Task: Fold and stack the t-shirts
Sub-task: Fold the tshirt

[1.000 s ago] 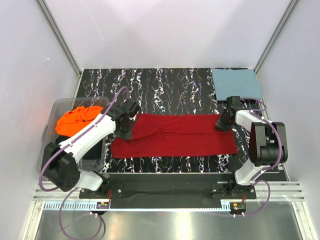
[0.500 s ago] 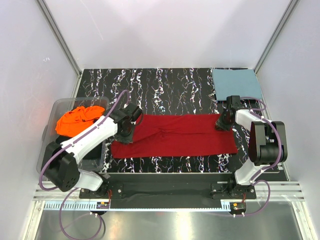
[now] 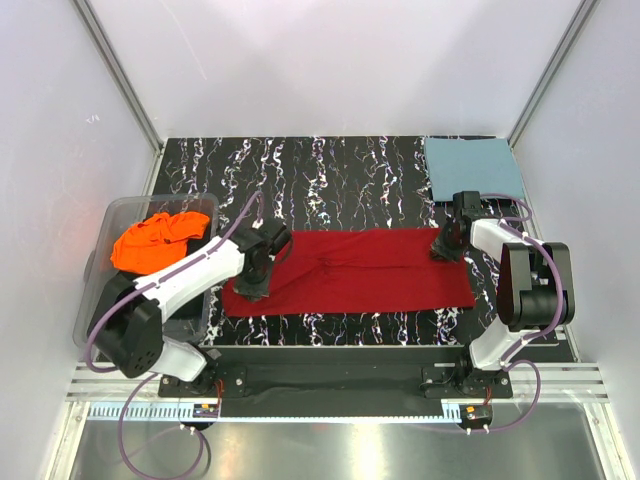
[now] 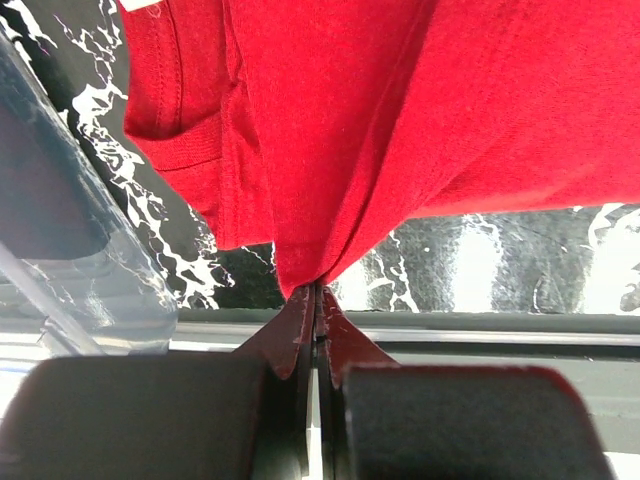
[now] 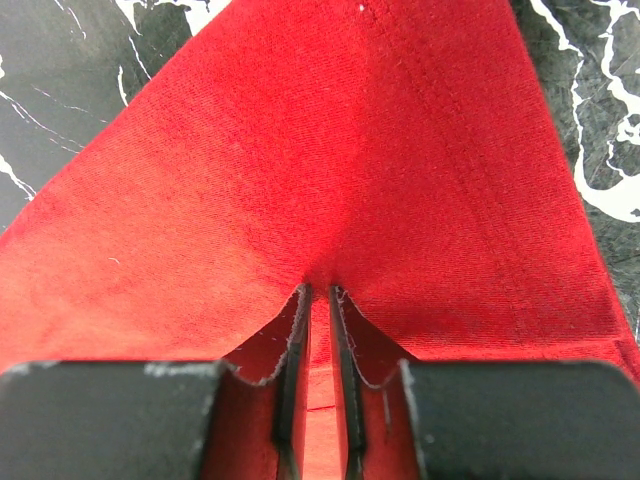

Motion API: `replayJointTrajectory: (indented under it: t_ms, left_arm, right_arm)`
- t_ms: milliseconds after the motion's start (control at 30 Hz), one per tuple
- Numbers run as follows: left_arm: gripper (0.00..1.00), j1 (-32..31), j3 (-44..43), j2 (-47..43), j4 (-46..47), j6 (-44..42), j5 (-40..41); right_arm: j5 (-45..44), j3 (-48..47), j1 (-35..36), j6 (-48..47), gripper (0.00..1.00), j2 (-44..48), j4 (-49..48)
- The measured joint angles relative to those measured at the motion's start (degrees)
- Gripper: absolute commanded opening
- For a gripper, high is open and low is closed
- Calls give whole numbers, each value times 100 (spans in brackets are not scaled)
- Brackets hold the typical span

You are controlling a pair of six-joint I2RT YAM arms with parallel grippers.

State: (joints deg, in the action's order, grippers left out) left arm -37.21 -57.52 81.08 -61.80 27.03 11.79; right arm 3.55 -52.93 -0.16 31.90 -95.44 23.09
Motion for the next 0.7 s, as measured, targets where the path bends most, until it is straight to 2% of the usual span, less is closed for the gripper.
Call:
replayJointTrajectory:
  t_ms: [200,300,333,367,467,500,533,700]
  left_arm:
    - [0,-9,136,164,219,13,-81]
    - [3,-22,221,326,352,46,-116]
    - [6,-24,229,411,380,48,-129]
    - [14,-26,240,492,417,52,-133]
    - [20,-39,267,647,474,83,-153]
    - [28,-50,267,664,476,68,-151]
    - [32,-57,256,664,468,39,-142]
    - [36,107,-404,809,227,-127,271]
  right_arm:
    - [-33,-4,0,-2,19,0,0]
    - [-92,-15,0,-9,19,0,0]
    - [-105,-17,0,-13,19,0,0]
    - [-111,-20,0,-15,19,0,0]
    - [-114,-20,0,-22,19,0,0]
    - [-114,-20,0,-31,19,0,0]
    - [-111,-20,0,-42,19,0,0]
    - [-96,-22,0,-61,19,0,0]
